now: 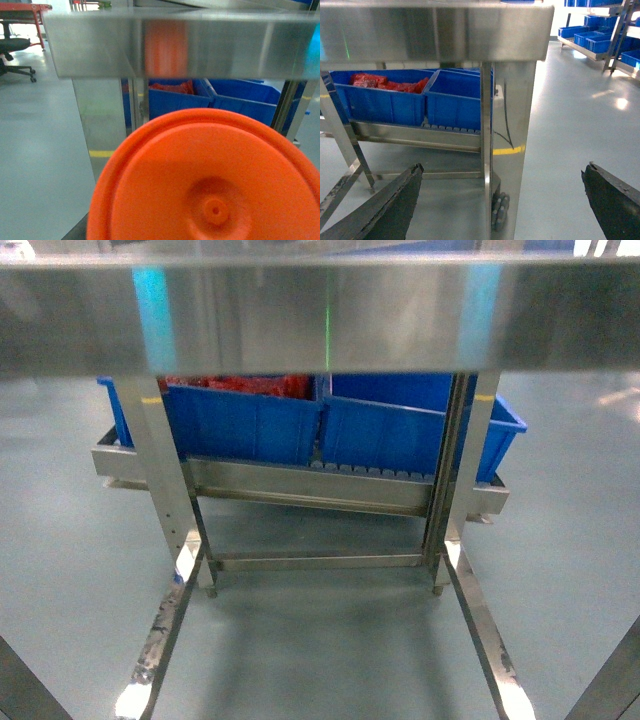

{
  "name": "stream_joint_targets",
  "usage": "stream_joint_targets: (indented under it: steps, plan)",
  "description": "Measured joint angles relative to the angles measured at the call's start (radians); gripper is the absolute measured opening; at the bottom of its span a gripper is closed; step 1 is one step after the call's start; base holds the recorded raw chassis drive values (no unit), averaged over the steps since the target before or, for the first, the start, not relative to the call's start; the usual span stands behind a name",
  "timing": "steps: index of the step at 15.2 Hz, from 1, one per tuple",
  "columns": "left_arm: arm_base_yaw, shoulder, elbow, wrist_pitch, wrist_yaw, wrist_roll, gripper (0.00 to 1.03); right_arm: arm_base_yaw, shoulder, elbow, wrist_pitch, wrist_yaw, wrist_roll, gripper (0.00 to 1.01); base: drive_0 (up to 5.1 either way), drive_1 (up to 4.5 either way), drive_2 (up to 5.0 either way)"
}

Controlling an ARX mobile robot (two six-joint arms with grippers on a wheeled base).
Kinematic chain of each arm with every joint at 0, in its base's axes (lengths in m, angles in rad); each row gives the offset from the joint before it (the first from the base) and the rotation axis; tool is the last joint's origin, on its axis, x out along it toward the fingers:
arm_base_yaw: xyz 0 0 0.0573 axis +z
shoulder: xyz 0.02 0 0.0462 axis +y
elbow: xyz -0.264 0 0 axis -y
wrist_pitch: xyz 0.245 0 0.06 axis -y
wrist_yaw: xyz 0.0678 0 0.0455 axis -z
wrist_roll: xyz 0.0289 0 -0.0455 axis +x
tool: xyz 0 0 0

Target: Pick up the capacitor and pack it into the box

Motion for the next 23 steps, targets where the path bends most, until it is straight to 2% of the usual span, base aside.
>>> stream_joint_targets:
  steps: [13, 23]
  plan:
    - [0.000, 0.000, 0.000, -0.001, 0.000, 0.000, 0.43, 0.000, 0.000, 0.000, 0.000, 0.000, 0.000, 0.98, 0.0, 0.00, 0.0]
    - [0.000, 0.000, 0.000, 0.000, 0.000, 0.000, 0.43, 0.000, 0.000, 0.000, 0.001, 0.000, 0.000, 0.98, -4.9, 2.55, 2.6]
